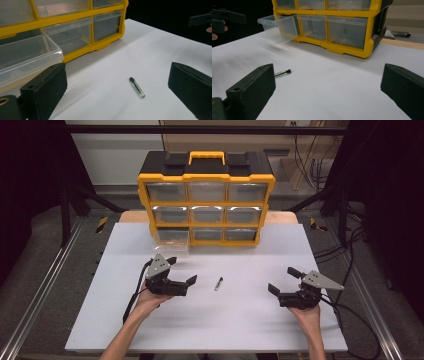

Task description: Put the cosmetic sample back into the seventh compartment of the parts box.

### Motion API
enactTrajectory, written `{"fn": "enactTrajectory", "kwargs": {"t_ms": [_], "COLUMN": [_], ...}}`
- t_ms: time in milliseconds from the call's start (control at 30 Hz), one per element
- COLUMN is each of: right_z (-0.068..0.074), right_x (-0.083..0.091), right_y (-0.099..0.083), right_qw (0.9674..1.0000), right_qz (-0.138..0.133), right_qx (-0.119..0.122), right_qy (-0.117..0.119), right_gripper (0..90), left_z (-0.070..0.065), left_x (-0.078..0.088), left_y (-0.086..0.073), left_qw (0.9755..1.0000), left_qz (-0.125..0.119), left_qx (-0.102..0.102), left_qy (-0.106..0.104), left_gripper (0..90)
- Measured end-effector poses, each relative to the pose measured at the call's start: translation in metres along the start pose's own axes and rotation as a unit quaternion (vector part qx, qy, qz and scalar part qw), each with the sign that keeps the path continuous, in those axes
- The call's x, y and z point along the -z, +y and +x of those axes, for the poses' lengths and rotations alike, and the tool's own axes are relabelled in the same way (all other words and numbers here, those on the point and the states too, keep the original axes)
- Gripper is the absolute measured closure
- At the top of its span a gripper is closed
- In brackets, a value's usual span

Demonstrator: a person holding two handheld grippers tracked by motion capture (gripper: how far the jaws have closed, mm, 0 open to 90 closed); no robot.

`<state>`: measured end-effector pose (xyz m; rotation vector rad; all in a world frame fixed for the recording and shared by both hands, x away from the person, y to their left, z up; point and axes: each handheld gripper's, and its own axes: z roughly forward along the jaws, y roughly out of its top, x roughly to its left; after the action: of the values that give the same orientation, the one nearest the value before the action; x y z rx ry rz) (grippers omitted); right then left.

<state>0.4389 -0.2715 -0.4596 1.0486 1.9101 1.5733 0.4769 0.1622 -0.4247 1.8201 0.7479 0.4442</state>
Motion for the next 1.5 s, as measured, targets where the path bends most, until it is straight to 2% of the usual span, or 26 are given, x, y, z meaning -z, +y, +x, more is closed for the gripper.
{"fn": "enactTrajectory", "kwargs": {"t_ms": [733, 1033, 1500], "right_z": [0.0, 0.001, 0.001], "right_x": [0.001, 0.001, 0.0], "right_y": [0.0, 0.0, 0.0], "right_qw": [1.0, 1.0, 1.0], "right_qz": [0.001, 0.0, 0.002], "right_qx": [0.0, 0.0, 0.0], "right_qy": [-0.001, -0.002, -0.002], "right_gripper": [0.4, 0.4, 0.4], "left_z": [-0.015, -0.022, -0.032], "left_x": [-0.035, -0.049, -0.073], "left_y": [0.007, 0.008, 0.004], "left_qw": [0.9994, 0.9987, 0.9962], "left_qz": [0.031, 0.049, 0.086], "left_qx": [0.003, -0.002, -0.004], "left_qy": [-0.011, -0.014, -0.015], "left_gripper": [2.1, 2.0, 2.1]}}
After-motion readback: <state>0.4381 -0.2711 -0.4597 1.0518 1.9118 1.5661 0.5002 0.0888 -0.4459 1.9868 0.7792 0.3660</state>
